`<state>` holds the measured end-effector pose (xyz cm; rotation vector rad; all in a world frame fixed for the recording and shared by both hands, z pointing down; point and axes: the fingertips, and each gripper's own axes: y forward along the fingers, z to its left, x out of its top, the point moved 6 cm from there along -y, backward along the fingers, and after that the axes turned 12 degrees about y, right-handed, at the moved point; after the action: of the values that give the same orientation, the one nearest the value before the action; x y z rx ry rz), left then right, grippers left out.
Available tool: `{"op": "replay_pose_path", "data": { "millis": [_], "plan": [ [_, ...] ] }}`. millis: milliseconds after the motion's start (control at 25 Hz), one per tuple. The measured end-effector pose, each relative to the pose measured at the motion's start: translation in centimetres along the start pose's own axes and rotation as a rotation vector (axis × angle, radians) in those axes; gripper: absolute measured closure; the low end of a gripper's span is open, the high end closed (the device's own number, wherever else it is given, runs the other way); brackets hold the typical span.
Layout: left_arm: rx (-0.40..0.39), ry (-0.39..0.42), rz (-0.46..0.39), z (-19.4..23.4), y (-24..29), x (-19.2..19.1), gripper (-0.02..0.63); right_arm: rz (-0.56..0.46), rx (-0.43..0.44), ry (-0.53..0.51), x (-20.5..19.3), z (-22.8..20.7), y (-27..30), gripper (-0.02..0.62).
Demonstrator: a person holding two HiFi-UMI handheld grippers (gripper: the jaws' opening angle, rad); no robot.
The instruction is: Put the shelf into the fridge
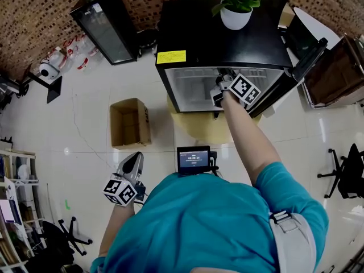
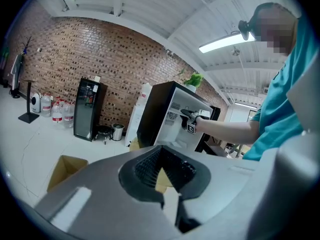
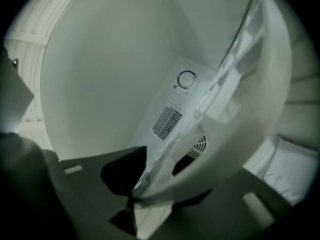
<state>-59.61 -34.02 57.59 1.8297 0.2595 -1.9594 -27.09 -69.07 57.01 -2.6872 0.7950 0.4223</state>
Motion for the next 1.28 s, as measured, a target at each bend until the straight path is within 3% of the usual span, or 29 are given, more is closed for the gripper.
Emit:
{"op": "replay_pose_path", "data": {
  "millis": [160,480,840,1080,1280],
  "plan": [
    [-0.017,-0.001,-0.008,0.7,-0.9,1.3,0.604,0.04,-0.008,0.034,-1.5,1.6,0.2,0.445],
    [-0.048,0.014,-0.015,-0.8,0.0,1.9,0.604,0.166,0.083,0.044,-4.0,2.8,-5.2,0.486],
    [-0.072,0.032,-0.047,-6.9,1.9,3.5,0.604,0.394,0.173,-0.222,-2.0,6.3,-13.7,0.567],
    [-0.032,0.023,-0.07,-13.1,2.2,2.8,0.604,0.465,0.27,-0.383,2.4,9.1,-20.0,0.592],
    [-0.028,0.076,-0.107,-17.6,-2.1,2.0,0.604,0.472,0.282,-0.415,2.8,9.8,-28.4,0.593]
  ]
}}
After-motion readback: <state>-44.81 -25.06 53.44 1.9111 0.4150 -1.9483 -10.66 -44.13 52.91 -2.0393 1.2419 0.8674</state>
